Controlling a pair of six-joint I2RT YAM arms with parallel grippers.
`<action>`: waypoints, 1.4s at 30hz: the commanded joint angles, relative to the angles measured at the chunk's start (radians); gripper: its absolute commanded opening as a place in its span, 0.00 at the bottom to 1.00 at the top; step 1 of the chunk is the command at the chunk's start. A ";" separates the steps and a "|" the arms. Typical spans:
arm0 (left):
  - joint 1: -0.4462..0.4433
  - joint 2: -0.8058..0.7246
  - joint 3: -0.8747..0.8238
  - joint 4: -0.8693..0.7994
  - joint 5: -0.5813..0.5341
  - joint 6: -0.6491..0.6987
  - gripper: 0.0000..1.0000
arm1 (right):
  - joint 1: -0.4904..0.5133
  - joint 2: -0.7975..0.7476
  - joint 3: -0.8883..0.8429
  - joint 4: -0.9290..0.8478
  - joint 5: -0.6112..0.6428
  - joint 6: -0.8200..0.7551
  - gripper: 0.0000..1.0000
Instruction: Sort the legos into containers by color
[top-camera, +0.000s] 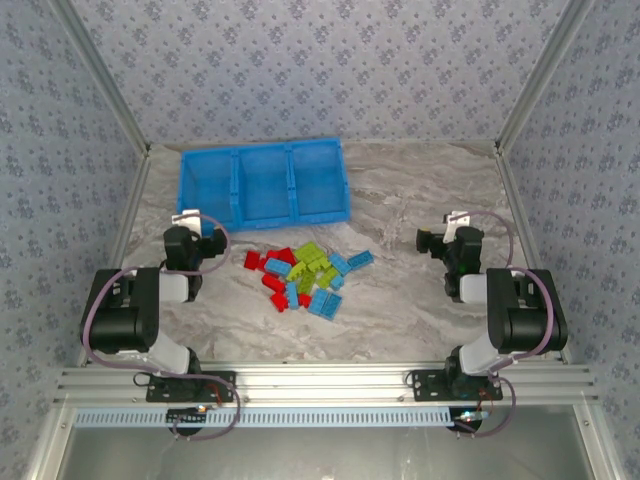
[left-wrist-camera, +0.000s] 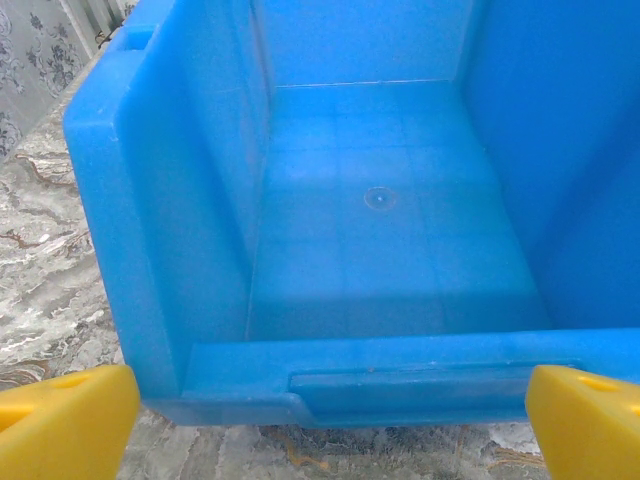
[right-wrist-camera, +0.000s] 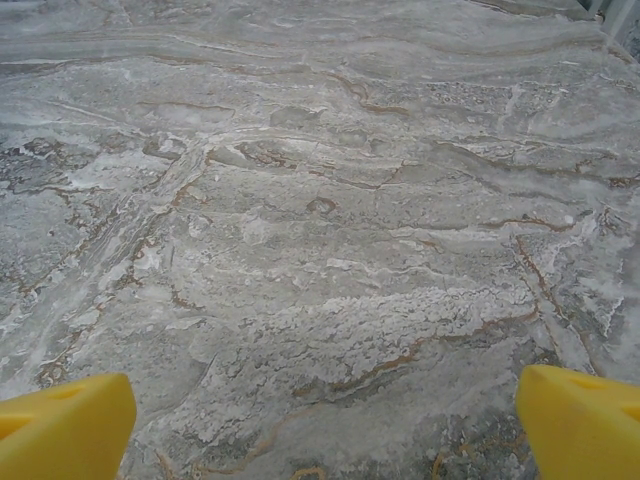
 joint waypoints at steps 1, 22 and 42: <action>-0.001 -0.008 0.018 0.001 0.011 -0.004 0.99 | -0.003 -0.029 0.018 -0.010 -0.009 -0.009 1.00; -0.555 -0.646 0.250 -0.825 -0.130 0.007 0.99 | 0.416 -0.714 0.451 -1.626 -0.063 0.673 0.92; -0.677 -0.439 0.443 -1.467 -0.037 -0.828 0.85 | 0.946 -0.192 0.533 -1.369 0.114 0.869 0.99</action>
